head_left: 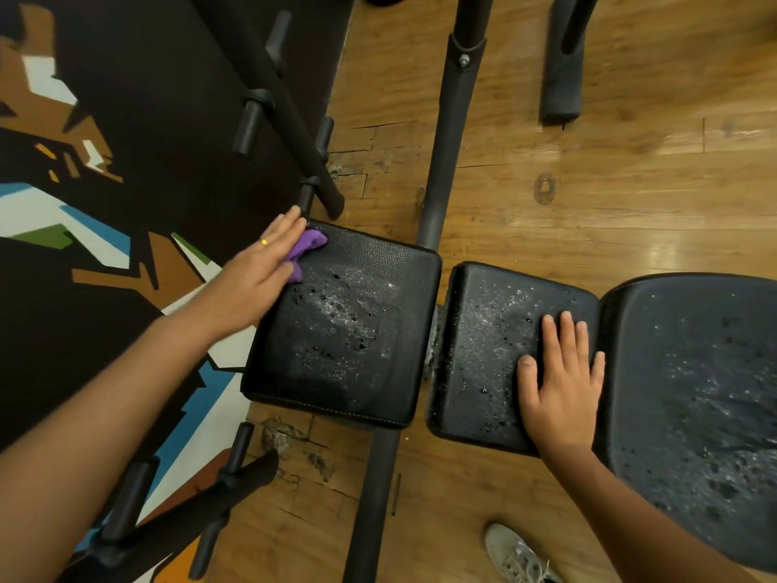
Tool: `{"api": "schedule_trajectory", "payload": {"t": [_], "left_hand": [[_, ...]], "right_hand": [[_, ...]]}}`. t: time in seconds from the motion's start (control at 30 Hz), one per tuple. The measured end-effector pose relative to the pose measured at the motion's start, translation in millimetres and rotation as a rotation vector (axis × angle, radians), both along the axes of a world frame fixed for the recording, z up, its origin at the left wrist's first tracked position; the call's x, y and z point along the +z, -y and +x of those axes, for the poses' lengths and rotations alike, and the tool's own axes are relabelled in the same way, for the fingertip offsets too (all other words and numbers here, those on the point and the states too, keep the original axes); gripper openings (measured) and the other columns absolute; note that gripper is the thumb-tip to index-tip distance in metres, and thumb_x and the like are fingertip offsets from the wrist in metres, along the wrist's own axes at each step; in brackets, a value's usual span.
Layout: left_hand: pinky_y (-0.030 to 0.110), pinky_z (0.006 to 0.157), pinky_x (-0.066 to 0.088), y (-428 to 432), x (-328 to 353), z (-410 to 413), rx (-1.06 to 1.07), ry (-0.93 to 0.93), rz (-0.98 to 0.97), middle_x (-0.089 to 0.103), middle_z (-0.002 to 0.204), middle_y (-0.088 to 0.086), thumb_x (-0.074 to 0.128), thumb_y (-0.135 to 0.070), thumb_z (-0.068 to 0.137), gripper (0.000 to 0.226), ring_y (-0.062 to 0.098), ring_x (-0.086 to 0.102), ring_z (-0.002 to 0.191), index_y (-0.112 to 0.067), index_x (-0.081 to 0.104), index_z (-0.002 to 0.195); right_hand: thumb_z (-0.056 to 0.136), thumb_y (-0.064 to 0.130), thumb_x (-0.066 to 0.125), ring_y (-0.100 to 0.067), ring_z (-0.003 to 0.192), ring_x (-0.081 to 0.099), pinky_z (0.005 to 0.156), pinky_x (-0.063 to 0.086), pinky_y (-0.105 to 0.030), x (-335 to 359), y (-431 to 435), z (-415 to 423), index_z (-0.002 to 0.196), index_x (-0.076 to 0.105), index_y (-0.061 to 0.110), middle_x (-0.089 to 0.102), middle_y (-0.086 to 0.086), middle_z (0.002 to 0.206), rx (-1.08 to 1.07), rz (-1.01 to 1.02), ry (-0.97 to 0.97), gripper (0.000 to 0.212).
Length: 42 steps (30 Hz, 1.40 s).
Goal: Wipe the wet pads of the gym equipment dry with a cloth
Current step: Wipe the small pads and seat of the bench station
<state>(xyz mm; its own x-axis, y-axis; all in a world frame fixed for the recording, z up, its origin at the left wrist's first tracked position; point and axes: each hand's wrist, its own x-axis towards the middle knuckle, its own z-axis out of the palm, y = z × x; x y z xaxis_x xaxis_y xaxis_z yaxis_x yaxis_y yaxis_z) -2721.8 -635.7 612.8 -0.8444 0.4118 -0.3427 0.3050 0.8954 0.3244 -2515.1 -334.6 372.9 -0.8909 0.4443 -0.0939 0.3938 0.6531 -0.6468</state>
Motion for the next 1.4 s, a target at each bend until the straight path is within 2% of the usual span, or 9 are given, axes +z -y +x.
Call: {"api": "schedule_trajectory", "payload": {"t": [0.17,0.27,0.37,0.47,0.73,1.04,1.2,1.34,1.4], "left_hand": [[0.037,0.12,0.027,-18,-21,4,0.232,-0.208,0.059,0.023,0.166,-0.009,0.047,-0.041,0.105,0.058,0.013,0.031,0.147,-0.027,0.029,0.159],[0.035,0.108,0.046,-30,-24,-27,0.347,-0.184,0.166,0.047,0.154,-0.001,0.044,-0.031,0.108,0.047,0.015,0.063,0.114,-0.034,0.038,0.154],[0.027,0.107,0.048,-27,-25,-30,0.318,-0.139,0.236,0.048,0.154,-0.003,0.044,-0.018,0.107,0.047,0.007,0.059,0.122,-0.031,0.042,0.153],[0.024,0.12,0.025,-16,-20,-4,0.233,-0.161,0.166,0.03,0.163,-0.01,0.043,-0.009,0.106,0.052,0.009,0.032,0.148,-0.026,0.039,0.155],[0.029,0.119,0.012,13,-23,103,0.231,-0.215,-0.036,0.005,0.168,-0.012,0.036,-0.017,0.109,0.055,0.007,0.002,0.155,-0.024,0.018,0.161],[0.046,0.125,0.017,-16,-24,14,0.336,-0.167,0.043,0.017,0.168,-0.002,0.035,-0.019,0.11,0.051,0.019,0.016,0.155,-0.018,0.024,0.16],[0.049,0.115,0.04,3,-24,62,0.315,-0.182,0.116,0.015,0.167,-0.011,0.037,-0.016,0.108,0.053,0.022,0.038,0.145,-0.028,0.025,0.159],[0.04,0.09,0.057,20,-19,117,0.261,-0.225,0.002,0.013,0.169,-0.004,0.039,-0.019,0.108,0.056,0.014,0.064,0.106,-0.042,0.025,0.157],[0.041,0.095,0.054,23,-21,123,0.247,-0.239,-0.046,0.012,0.169,-0.002,0.041,-0.025,0.108,0.052,0.019,0.061,0.115,-0.041,0.029,0.156]], "right_hand": [[0.101,0.045,0.029,-0.014,0.156,-0.002,0.125,0.006,-0.055,2,1,0,0.16,0.025,0.021,0.011,0.002,0.169,0.0,-0.003,0.002,0.064],[0.101,0.046,0.028,-0.013,0.156,-0.002,0.125,0.005,-0.054,1,1,-1,0.16,0.024,0.021,0.011,0.002,0.169,-0.001,-0.001,0.002,0.064],[0.101,0.046,0.027,-0.013,0.156,-0.002,0.125,0.005,-0.054,1,0,-1,0.161,0.023,0.022,0.011,0.003,0.169,0.002,-0.001,0.001,0.064],[0.101,0.046,0.027,-0.012,0.156,-0.003,0.125,0.005,-0.054,1,0,0,0.161,0.023,0.022,0.01,0.003,0.169,0.005,-0.013,0.001,0.064],[0.101,0.046,0.027,-0.015,0.156,0.0,0.125,0.004,-0.053,3,0,-1,0.16,0.024,0.022,0.012,0.001,0.169,0.007,-0.025,-0.006,0.065],[0.101,0.047,0.026,-0.012,0.156,-0.003,0.126,0.002,-0.052,2,0,-1,0.161,0.022,0.023,0.009,0.003,0.17,0.003,-0.013,-0.002,0.064],[0.102,0.046,0.026,-0.011,0.156,-0.004,0.126,0.002,-0.052,2,0,0,0.161,0.021,0.023,0.009,0.003,0.17,0.008,-0.014,-0.001,0.064],[0.102,0.047,0.025,-0.013,0.156,-0.003,0.126,0.002,-0.052,3,0,-1,0.161,0.021,0.022,0.01,0.002,0.17,0.007,-0.009,0.008,0.064],[0.101,0.047,0.025,-0.013,0.156,-0.003,0.126,0.002,-0.052,4,0,-1,0.161,0.021,0.022,0.01,0.002,0.17,0.011,-0.01,0.008,0.065]]}}
